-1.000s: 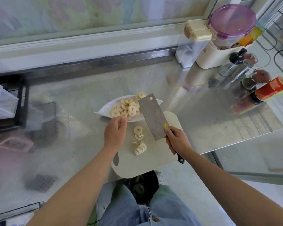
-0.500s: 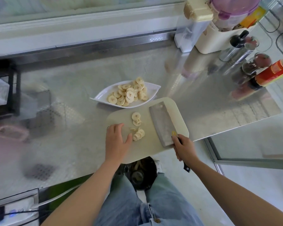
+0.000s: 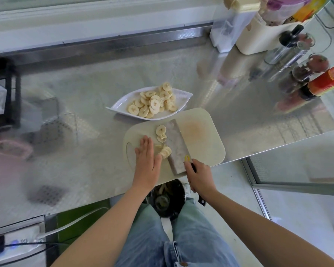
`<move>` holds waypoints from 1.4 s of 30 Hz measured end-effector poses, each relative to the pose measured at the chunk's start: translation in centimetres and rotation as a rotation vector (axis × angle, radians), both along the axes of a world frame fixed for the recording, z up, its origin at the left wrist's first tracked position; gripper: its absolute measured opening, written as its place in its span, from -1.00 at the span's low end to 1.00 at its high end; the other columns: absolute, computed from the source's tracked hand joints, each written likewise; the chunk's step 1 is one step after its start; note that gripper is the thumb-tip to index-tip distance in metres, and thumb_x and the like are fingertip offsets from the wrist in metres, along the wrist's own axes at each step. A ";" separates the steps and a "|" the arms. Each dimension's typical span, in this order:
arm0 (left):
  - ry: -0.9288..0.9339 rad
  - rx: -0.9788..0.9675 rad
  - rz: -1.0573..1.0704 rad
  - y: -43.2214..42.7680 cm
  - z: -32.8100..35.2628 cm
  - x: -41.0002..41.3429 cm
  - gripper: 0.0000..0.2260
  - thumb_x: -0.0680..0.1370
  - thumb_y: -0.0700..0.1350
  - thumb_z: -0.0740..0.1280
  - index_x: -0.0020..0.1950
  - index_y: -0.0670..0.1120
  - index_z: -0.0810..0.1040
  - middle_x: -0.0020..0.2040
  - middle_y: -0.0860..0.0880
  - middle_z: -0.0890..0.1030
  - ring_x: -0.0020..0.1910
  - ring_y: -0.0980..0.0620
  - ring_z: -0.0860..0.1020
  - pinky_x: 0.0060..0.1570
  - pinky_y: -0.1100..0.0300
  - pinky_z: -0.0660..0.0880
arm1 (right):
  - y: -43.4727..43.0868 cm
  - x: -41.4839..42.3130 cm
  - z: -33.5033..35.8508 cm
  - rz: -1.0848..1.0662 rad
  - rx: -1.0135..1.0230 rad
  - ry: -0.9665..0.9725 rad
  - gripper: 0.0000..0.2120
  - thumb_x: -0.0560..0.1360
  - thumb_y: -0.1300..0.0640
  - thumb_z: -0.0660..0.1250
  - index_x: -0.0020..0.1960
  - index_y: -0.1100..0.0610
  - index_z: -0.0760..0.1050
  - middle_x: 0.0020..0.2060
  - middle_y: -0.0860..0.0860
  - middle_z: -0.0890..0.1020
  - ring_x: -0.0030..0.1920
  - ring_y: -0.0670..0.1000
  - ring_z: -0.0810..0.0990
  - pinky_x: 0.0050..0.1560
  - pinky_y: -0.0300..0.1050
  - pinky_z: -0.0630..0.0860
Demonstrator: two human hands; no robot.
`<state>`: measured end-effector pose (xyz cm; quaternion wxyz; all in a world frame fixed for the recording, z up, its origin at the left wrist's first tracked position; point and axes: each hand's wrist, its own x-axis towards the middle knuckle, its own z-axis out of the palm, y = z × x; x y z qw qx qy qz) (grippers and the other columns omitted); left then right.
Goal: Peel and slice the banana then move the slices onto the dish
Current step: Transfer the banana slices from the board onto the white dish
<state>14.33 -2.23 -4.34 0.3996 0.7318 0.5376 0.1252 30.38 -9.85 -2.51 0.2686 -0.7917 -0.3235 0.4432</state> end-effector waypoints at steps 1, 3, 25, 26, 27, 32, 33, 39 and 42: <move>-0.023 -0.019 0.003 0.0 0.0 0.4 -0.37 0.58 0.13 -0.14 0.56 -0.14 -0.19 0.57 -0.05 -0.21 0.50 0.14 -0.29 0.36 0.34 -0.43 | 0.0 -0.2 0.1 0.010 0.006 0.002 -0.58 0.59 -0.03 0.18 -0.30 0.25 0.32 -0.48 0.15 0.42 -0.62 0.06 0.37 -0.59 -0.12 0.33; -0.100 -0.080 0.019 0.0 0.3 1.3 -0.39 0.59 0.10 -0.12 0.56 -0.13 -0.21 0.57 -0.03 -0.22 0.49 0.18 -0.30 0.32 0.42 -0.44 | 0.2 -0.7 0.2 0.033 0.019 0.009 -0.60 0.59 -0.02 0.18 -0.31 0.22 0.32 -0.50 0.14 0.42 -0.63 0.06 0.39 -0.59 -0.07 0.35; -0.277 0.192 0.182 3.5 3.5 2.5 -0.48 0.60 0.11 -0.05 0.49 -0.09 0.25 0.49 -0.09 0.15 0.45 0.21 0.09 0.38 0.38 0.02 | 4.2 3.0 4.7 -0.103 0.107 0.347 -0.61 0.62 -0.11 0.15 -0.19 0.19 0.34 -0.49 0.06 0.37 -0.62 0.01 0.28 -0.61 -0.21 0.27; -0.232 0.215 0.193 4.0 3.5 2.1 -0.49 0.59 0.11 -0.05 0.48 -0.07 0.29 0.48 -0.09 0.18 0.44 0.13 0.12 0.38 0.29 0.04 | 5.0 3.1 5.0 -0.102 0.117 0.338 -0.61 0.62 -0.11 0.15 -0.18 0.19 0.34 -0.50 0.05 0.37 -0.62 0.01 0.29 -0.61 -0.21 0.28; -0.188 0.238 0.202 4.4 3.4 1.8 -0.50 0.59 0.09 -0.05 0.47 -0.05 0.33 0.47 -0.10 0.21 0.43 0.07 0.14 0.38 0.23 0.07 | 5.8 3.1 5.3 -0.093 0.125 0.331 -0.61 0.62 -0.11 0.14 -0.19 0.19 0.34 -0.50 0.05 0.37 -0.61 0.01 0.29 -0.61 -0.21 0.29; 0.017 0.358 0.092 6.4 3.9 0.9 -0.55 0.59 0.05 -0.03 0.46 0.07 0.34 0.47 -0.16 0.20 0.41 -0.10 0.17 0.37 0.05 0.10 | 9.5 2.6 5.7 -0.037 0.125 0.296 -0.65 0.62 -0.06 0.14 -0.20 0.18 0.34 -0.49 0.04 0.40 -0.60 0.01 0.33 -0.57 -0.18 0.31; 0.056 0.379 0.043 6.8 3.9 0.9 -0.56 0.60 0.05 -0.03 0.47 0.11 0.32 0.48 -0.16 0.19 0.43 -0.12 0.15 0.38 0.03 0.09 | 10.1 2.4 5.7 -0.032 0.122 0.290 -0.66 0.62 -0.05 0.14 -0.20 0.18 0.34 -0.49 0.04 0.41 -0.60 0.00 0.33 -0.57 -0.18 0.31; 0.279 0.380 -0.153 8.7 4.1 1.9 -0.54 0.59 0.17 -0.11 0.50 0.27 0.15 0.56 -0.12 -0.02 0.52 -0.16 -0.09 0.46 -0.08 -0.10 | 11.9 1.4 5.5 0.019 0.096 0.264 -0.67 0.62 -0.01 0.15 -0.22 0.18 0.36 -0.51 0.04 0.42 -0.60 0.01 0.35 -0.58 -0.18 0.32; 0.337 0.394 -0.141 9.9 3.9 2.0 -0.53 0.59 0.19 -0.13 0.50 0.26 0.16 0.56 -0.11 -0.02 0.52 -0.17 -0.09 0.46 -0.12 -0.07 | 12.2 1.5 5.3 0.010 0.085 0.262 -0.67 0.62 0.00 0.17 -0.23 0.17 0.34 -0.51 0.05 0.41 -0.61 0.01 0.34 -0.58 -0.19 0.30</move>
